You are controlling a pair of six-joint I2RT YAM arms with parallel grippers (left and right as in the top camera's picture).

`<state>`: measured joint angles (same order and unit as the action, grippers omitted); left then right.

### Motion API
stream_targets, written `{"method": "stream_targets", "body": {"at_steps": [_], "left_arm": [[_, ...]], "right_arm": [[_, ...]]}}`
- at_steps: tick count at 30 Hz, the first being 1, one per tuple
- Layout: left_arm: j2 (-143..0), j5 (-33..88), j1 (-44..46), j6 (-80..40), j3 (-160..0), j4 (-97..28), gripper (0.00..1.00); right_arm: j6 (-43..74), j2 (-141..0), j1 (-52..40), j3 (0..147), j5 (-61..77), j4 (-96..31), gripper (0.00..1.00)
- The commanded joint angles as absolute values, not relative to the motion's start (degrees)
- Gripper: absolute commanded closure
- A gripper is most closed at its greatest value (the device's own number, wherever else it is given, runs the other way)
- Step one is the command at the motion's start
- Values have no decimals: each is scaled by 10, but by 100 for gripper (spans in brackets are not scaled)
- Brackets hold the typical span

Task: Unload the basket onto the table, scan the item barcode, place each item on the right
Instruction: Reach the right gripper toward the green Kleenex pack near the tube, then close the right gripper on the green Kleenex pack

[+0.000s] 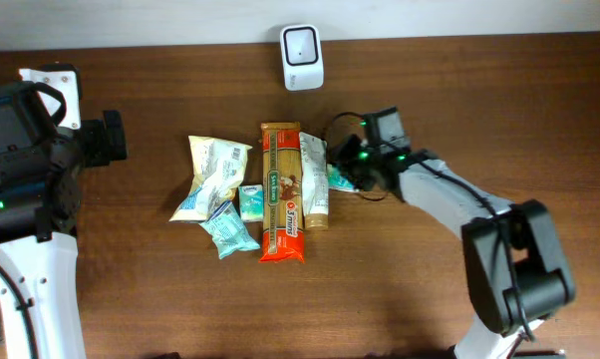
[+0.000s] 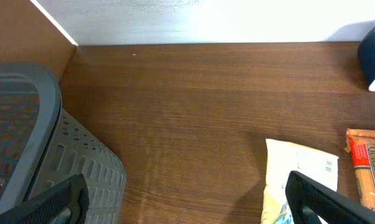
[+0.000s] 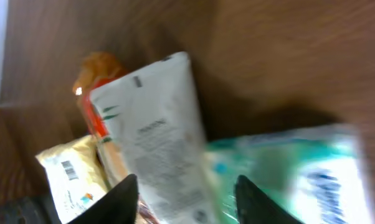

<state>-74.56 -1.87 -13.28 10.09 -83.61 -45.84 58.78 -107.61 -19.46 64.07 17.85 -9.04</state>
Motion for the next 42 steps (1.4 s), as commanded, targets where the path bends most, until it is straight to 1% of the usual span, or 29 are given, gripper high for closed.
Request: {"method": "stream_targets", "body": {"at_steps": [1,4,6,8,10,14,17,18,19,20,21,22,23,24,26,29,33,40,41,42], "left_arm": [[-746,-12,-136,108,-842,-457,1],[-746,-12,-136,108,-842,-457,1],[-746,-12,-136,108,-842,-457,1],[-746,-12,-136,108,-842,-457,1],[-746,-12,-136,108,-842,-457,1],[-745,-12,-136,108,-842,-458,1],[-746,-12,-136,108,-842,-459,1],[-746,-12,-136,108,-842,-459,1],[-746,-12,-136,108,-842,-459,1],[-745,-12,-136,108,-842,-459,1],[-746,-12,-136,108,-842,-459,1],[-746,-12,-136,108,-842,-459,1],[-745,-12,-136,108,-842,-459,1],[-745,-12,-136,108,-842,-459,1],[-745,-12,-136,108,-842,-459,1],[-746,-12,-136,108,-842,-459,1],[-745,-12,-136,108,-842,-459,1],[-746,-12,-136,108,-842,-459,1],[-746,-12,-136,108,-842,-459,1],[-746,-12,-136,108,-842,-459,1]], "right_arm": [[594,-1102,-222,647,143,-79,55],[587,-1105,-225,647,143,-89,55],[577,-1103,-219,648,153,-127,55],[542,-1100,-200,655,181,-160,54],[487,-1099,-179,686,190,-238,54],[330,-1099,-153,792,150,-441,43],[243,-1099,-144,846,126,-524,37],[208,-1099,-142,864,133,-542,37],[201,-1099,-147,865,152,-531,38],[204,-1100,-154,864,154,-520,43],[220,-1101,-161,863,146,-508,56],[276,-1101,-174,857,121,-479,65],[299,-1101,-182,853,113,-460,69],[317,-1101,-193,847,113,-431,70],[352,-1103,-208,844,90,-420,70],[357,-1121,-219,844,83,-420,70],[383,-1156,-220,844,81,-444,71],[384,-1159,-220,844,68,-496,68],[384,-1159,-220,844,68,-502,65],[379,-1159,-220,844,68,-509,64]]}}
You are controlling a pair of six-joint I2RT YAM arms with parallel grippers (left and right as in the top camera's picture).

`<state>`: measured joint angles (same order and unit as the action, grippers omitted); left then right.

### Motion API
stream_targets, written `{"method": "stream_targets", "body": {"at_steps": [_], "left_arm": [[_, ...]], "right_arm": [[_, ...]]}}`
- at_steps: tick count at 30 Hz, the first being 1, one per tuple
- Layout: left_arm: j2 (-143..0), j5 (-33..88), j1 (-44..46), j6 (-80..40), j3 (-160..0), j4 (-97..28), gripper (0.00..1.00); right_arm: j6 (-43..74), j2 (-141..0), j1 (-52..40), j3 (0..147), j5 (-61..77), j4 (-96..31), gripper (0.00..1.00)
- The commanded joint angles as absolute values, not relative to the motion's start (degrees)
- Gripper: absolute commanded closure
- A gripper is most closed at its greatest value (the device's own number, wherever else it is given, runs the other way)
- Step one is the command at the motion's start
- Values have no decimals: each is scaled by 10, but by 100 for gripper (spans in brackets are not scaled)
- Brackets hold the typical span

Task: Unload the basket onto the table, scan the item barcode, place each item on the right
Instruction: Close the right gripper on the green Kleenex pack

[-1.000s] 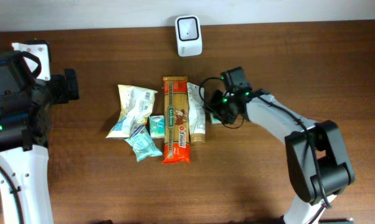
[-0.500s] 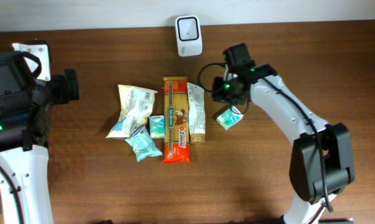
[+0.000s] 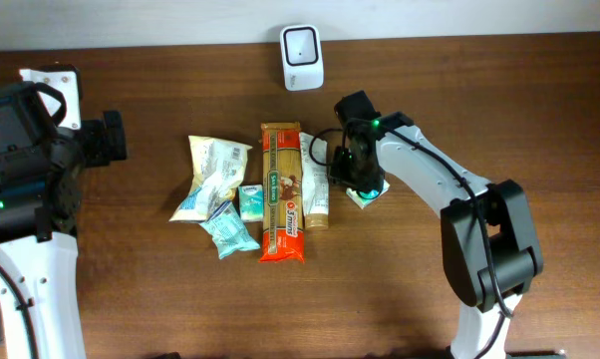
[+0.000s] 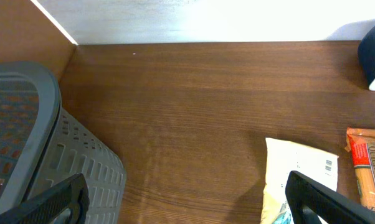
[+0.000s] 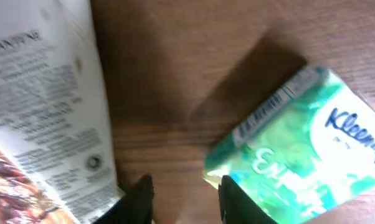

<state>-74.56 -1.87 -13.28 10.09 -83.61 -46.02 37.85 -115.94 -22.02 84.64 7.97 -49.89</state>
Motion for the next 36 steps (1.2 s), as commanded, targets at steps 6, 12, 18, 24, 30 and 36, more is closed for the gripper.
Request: {"method": "stream_targets", "body": {"at_steps": [6,12,18,24,30,36], "left_arm": [[-746,-12,-136,108,-842,-459,1],[-745,-12,-136,108,-842,-459,1],[-746,-12,-136,108,-842,-459,1],[-746,-12,-136,108,-842,-459,1],[-746,-12,-136,108,-842,-459,1],[-745,-12,-136,108,-842,-459,1]], "right_arm": [[317,-1159,-214,844,63,-550,61],[251,-1159,-175,844,35,-599,59],[194,-1159,-129,846,-3,-616,58],[91,-1159,-100,887,107,-622,48],[88,-1159,-96,850,215,-597,35],[88,-1159,-88,796,219,-558,35]]}}
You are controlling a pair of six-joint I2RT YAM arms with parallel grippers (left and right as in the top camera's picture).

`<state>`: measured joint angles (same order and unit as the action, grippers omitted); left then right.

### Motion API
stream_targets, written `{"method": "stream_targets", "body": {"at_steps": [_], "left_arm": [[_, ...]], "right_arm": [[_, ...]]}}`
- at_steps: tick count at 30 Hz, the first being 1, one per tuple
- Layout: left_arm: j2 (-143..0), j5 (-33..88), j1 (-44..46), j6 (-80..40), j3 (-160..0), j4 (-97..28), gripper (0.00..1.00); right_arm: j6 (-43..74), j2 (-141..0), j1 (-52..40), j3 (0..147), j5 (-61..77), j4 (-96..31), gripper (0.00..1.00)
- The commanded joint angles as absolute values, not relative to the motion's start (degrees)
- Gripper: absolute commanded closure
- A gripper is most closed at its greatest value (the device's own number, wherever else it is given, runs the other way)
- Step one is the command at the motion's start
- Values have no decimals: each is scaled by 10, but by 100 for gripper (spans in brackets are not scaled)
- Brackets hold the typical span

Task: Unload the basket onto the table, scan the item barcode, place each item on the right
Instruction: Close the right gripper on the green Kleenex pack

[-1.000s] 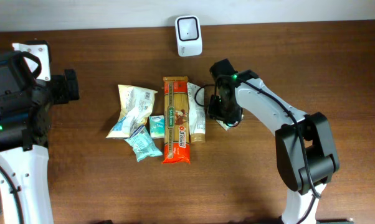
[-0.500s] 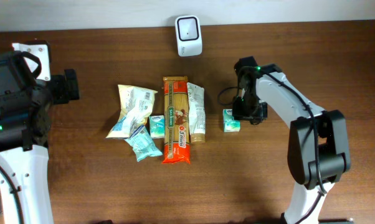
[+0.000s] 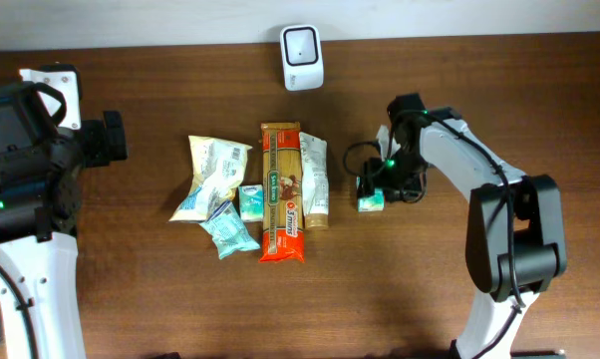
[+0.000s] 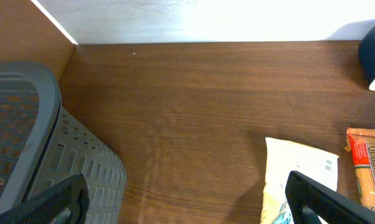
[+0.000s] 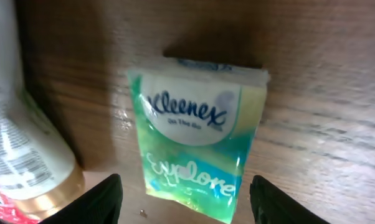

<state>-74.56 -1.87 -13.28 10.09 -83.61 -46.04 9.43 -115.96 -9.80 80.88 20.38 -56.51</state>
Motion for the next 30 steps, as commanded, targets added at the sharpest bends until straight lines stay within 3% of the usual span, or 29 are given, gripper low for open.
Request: {"method": "stream_targets", "body": {"at_steps": [1,11,17,25,27,28,29,30], "left_arm": [[-745,-12,-136,108,-842,-459,1],[-745,-12,-136,108,-842,-459,1],[-745,-12,-136,108,-842,-459,1],[-745,-12,-136,108,-842,-459,1],[-745,-12,-136,108,-842,-459,1],[-745,-12,-136,108,-842,-459,1],[-745,-12,-136,108,-842,-459,1],[-745,-12,-136,108,-842,-459,1]], "right_arm": [[88,-1159,-85,794,219,-556,36],[6,-1159,-61,785,281,-546,43],[6,-1159,-20,718,300,-491,44],[7,-1159,-12,670,330,-427,53],[6,-1159,-12,663,330,-424,64],[6,-1159,-12,662,327,-425,83],[6,-1159,-12,662,325,-429,95],[7,-1159,-11,662,325,-432,96]]}}
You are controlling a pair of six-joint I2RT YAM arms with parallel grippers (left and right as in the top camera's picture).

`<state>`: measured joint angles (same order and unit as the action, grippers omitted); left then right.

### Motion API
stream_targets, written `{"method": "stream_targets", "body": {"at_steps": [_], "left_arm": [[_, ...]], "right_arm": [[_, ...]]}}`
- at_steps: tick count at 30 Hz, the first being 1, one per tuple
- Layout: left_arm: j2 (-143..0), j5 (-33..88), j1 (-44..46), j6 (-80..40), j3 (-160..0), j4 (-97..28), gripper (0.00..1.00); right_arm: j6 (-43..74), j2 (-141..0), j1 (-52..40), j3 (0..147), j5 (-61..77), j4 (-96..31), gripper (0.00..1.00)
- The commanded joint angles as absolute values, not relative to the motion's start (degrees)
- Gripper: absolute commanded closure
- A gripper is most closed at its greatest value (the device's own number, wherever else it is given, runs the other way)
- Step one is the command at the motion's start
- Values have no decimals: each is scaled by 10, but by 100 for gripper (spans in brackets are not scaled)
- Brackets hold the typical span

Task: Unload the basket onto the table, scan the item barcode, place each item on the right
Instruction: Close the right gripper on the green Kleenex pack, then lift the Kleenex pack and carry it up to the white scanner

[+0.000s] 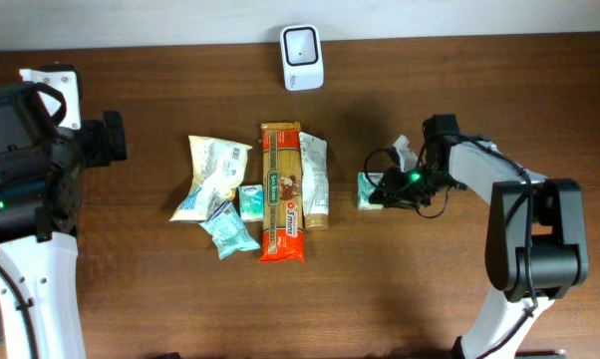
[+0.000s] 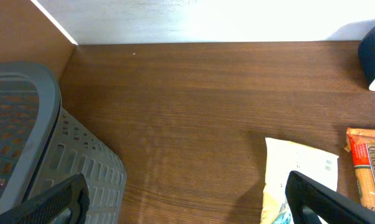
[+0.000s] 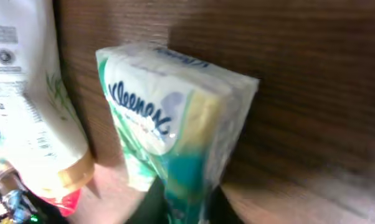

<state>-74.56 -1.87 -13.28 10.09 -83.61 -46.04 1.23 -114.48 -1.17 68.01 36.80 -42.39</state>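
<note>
A green-and-white Kleenex tissue pack (image 3: 175,112) stands on its edge on the table, right of the item pile (image 1: 366,188). My right gripper (image 3: 189,205) is shut on its lower end, one dark finger on each side; in the overhead view the right gripper (image 1: 379,189) reaches it from the right. The white barcode scanner (image 1: 302,43) stands at the back edge, its corner also in the left wrist view. My left gripper (image 2: 184,199) is open and empty at the far left (image 1: 114,140).
The pile left of the pack holds a white tube (image 1: 315,179), a red pasta packet (image 1: 281,189), a pale snack bag (image 1: 212,172) and two small teal packs (image 1: 235,219). A grey basket (image 2: 32,143) sits below the left wrist.
My right gripper was open, fingers spread wide over the tissue pack lying flat. Now it is shut on the pack, which stands on edge. The right wrist sits further right. The left arm is unchanged.
The right gripper was first at the tissue pack beside the white tube. Then the pack lay further right, apart from the tube. Then it lay flat and alone under the open gripper. Now the gripper is shut on it. The left arm stayed still throughout.
</note>
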Motion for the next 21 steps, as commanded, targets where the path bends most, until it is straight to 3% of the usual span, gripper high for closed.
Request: {"method": "stream_targets", "body": {"at_steps": [1,5,10,15,21], "left_arm": [[-745,-12,-136,108,-842,-459,1],[-745,-12,-136,108,-842,-459,1],[-745,-12,-136,108,-842,-459,1],[-745,-12,-136,108,-842,-459,1],[-745,-12,-136,108,-842,-459,1]], "right_arm": [[15,-1159,-11,662,326,-441,96],[44,-1157,-4,680,390,-480,96],[-78,-1136,4,740,621,-541,96],[-120,-1120,4,776,801,-551,96],[-116,-1119,4,802,889,-553,96]]}}
